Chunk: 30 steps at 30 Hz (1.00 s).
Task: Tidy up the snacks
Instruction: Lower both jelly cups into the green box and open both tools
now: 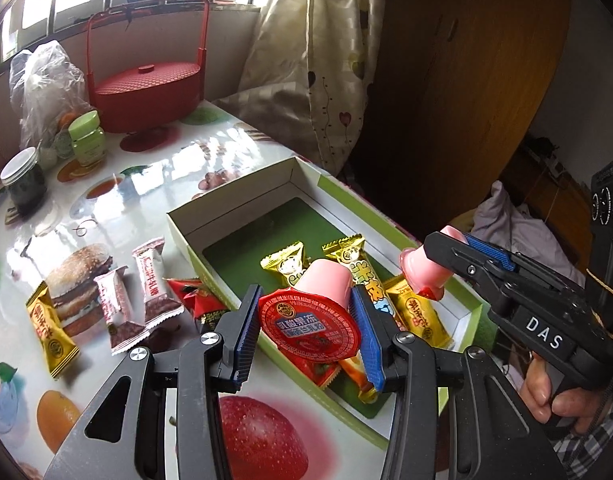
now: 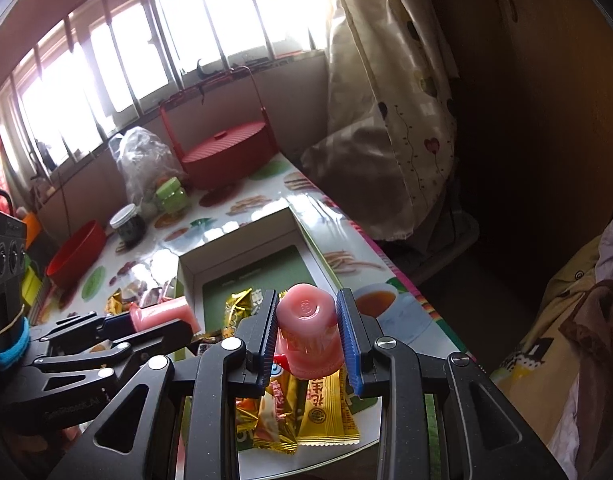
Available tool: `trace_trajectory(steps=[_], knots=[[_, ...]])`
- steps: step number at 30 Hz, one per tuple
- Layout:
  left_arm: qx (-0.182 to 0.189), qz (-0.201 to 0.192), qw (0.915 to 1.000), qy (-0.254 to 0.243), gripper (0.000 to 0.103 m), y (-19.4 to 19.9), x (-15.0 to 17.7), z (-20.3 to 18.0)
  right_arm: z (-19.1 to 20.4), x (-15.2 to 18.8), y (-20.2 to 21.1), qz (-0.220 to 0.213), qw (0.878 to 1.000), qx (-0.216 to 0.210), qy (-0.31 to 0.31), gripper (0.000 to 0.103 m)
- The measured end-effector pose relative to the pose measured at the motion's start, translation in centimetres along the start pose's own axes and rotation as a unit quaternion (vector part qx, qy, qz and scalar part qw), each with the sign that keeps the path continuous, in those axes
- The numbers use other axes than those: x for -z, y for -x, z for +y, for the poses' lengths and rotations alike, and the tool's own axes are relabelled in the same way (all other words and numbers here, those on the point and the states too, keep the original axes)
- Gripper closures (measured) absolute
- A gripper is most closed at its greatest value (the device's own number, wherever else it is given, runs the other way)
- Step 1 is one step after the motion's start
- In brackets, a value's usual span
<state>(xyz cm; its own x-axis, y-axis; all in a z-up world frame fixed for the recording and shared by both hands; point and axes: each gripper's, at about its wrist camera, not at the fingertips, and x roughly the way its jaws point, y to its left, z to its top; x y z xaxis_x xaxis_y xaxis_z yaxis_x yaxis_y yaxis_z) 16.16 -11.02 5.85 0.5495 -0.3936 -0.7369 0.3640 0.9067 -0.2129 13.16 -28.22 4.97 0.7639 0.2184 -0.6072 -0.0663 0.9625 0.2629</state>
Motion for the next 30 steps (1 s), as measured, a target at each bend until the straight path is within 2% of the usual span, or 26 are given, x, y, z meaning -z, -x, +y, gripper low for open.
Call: trace_trajectory(steps=[17,30], knots=[[0.000,0.025,0.9997,0.001,0.058,-2.6,-0.1,-0.2,-0.2,0.9,-2.2,0.015,1.000,0.017,0.007,0.075],[0.002,0.026,0.9997,0.004,0.057,-2.9,-0.1,-0.3,-0.3,1.0,-2.4,0.012,1.000,0.023,0.010,0.075]])
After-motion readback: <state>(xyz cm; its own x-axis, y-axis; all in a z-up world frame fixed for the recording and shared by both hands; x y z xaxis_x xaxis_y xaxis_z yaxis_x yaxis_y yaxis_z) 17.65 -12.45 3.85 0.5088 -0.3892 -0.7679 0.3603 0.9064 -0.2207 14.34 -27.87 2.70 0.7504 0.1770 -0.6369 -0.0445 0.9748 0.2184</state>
